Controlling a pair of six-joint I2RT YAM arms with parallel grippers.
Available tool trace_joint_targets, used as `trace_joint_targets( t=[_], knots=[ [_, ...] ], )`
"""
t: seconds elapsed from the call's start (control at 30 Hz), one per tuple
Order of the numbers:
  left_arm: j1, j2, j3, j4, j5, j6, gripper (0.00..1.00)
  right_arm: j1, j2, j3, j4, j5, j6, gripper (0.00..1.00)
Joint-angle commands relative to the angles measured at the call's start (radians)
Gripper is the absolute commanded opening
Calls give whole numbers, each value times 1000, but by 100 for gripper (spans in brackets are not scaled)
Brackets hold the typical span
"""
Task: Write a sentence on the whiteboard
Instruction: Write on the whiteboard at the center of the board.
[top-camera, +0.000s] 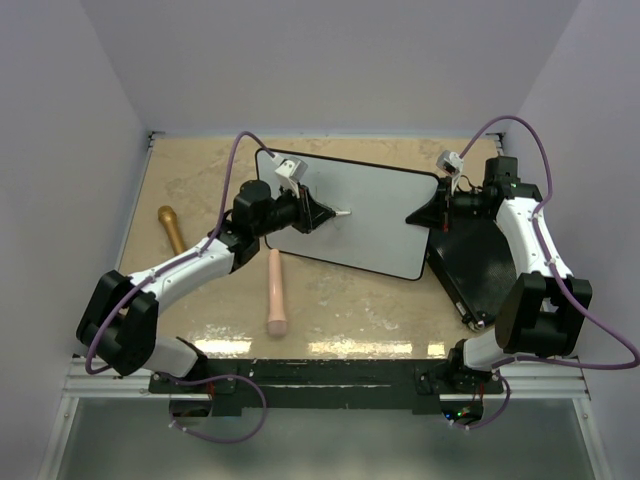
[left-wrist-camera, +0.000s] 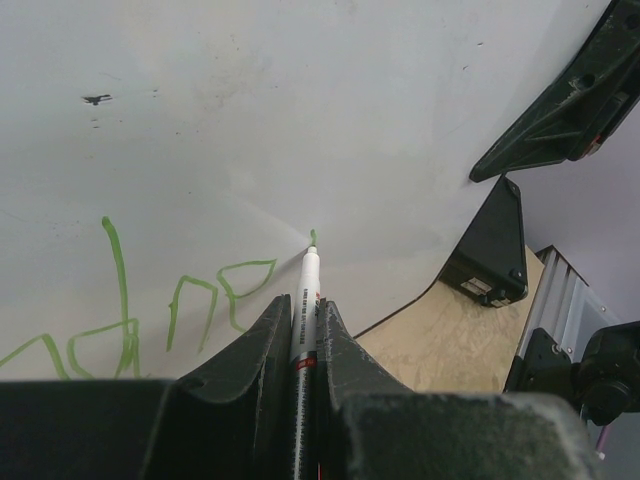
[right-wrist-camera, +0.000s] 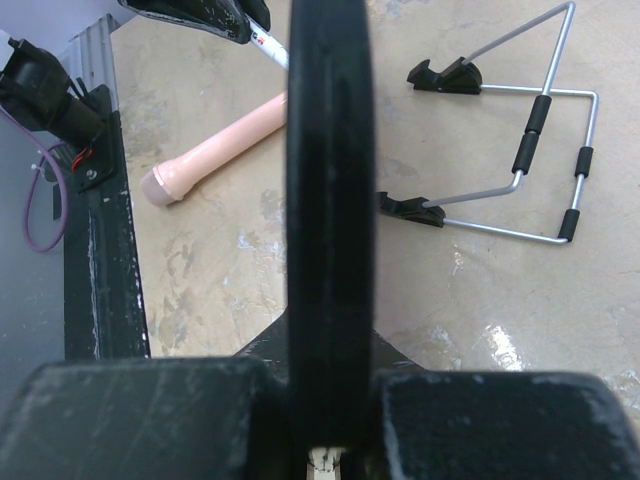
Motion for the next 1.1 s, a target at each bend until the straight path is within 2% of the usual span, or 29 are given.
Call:
trace_joint_targets(
  t=[0.0,0.27,1.07],
  knots=[
    [10,-31,35,8,-73,38,0,8,-19,19,-14,44,-33,0],
    [39,-52,8,7,-62,38,0,7,-16,19,-16,44,-33,0],
    [41,15,14,-67,18,63,0,8,-16,19,-14,43,-33,0]
  ],
)
